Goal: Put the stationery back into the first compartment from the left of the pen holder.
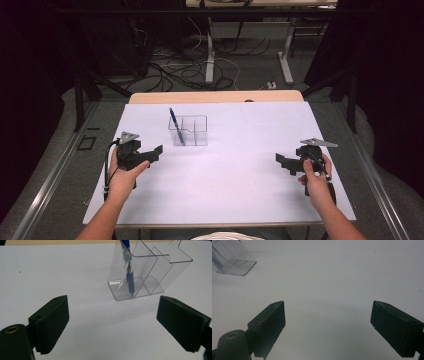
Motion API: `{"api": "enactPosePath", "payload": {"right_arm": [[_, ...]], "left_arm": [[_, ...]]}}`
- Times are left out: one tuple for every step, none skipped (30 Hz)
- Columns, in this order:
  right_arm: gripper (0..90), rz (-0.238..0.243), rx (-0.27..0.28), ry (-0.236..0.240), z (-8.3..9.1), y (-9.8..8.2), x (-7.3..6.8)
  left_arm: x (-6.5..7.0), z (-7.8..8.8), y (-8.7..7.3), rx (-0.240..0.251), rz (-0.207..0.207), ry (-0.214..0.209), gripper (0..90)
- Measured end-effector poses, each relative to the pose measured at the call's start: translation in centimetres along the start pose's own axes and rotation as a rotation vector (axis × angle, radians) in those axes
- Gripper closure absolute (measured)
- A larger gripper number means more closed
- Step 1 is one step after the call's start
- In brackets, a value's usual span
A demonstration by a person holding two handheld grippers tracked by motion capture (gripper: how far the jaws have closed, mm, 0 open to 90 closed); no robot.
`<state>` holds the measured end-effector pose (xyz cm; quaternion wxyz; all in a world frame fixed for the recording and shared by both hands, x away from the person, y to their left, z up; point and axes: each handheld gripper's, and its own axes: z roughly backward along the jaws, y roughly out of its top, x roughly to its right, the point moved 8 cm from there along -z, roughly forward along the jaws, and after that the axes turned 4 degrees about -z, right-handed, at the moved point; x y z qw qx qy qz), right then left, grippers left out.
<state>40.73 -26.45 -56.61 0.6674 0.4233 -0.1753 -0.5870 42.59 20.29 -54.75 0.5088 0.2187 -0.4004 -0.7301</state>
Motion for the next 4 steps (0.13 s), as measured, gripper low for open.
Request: {"api": "enactPosePath", "payload": {"right_arm": [[12.2,0.0,0.0,0.0,0.0,0.0,0.0],[12.3,-0.001,0.0,-0.001,-0.01,0.0,0.02],[12.2,-0.006,-0.002,-0.001,0.01,-0.01,-0.01],[12.3,-0.007,-0.002,-0.002,0.01,-0.01,0.01]], "left_arm": [[-0.01,-0.04,-0.05,-0.004,-0.004,0.0,9.2],[-0.03,-0.1,-0.07,-0.002,-0.005,0.003,8.2],[-0.04,-0.14,-0.07,-0.001,-0.006,0.003,7.2],[-0.07,-0.16,-0.08,-0.002,-0.005,0.004,6.1]]}}
